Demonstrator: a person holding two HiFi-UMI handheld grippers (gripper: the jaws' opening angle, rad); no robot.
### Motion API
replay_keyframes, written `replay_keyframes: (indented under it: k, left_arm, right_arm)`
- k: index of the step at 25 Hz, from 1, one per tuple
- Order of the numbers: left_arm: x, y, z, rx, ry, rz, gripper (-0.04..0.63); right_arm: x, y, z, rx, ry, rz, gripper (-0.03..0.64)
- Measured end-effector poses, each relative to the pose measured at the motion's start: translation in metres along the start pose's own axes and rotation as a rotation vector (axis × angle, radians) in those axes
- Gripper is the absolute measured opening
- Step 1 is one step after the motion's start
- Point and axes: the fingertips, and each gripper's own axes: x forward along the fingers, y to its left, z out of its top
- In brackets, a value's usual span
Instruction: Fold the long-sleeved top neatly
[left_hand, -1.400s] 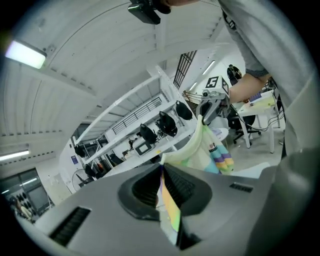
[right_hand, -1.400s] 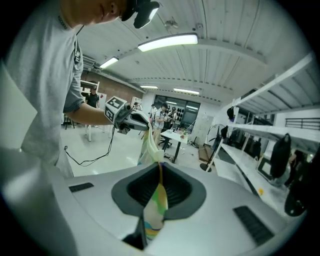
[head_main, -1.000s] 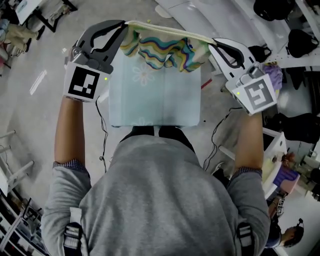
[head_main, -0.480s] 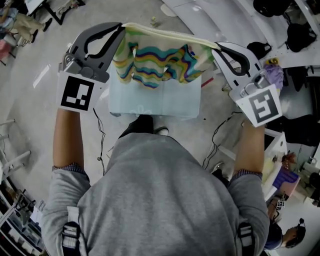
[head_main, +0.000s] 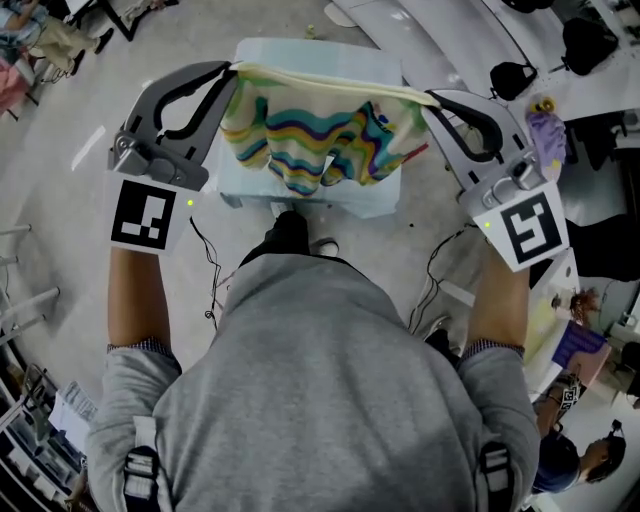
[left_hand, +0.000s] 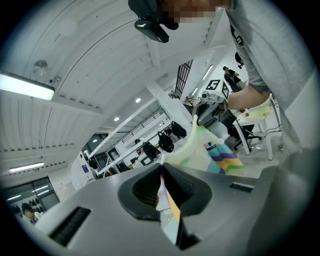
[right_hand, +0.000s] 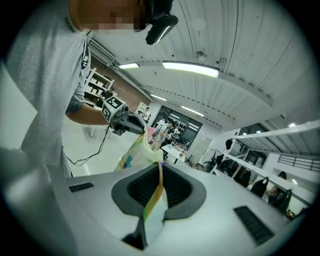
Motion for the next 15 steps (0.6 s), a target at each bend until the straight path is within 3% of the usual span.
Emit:
replay_keyframes:
  k: [7,15]
  left_arm:
    - [-0.051,-0.050,0.022,-0.002,0.007,-0.004,0.035]
    - [-0.051,-0.049,0.028,-0.027,0.018,-0.021,0.035]
  right_arm:
    - [-0.043,0.060,0.011,-0.012,-0.011,0.008,0.032]
    - [-0.042,0.058,0.010,0.024,0.002,0.017,0.032]
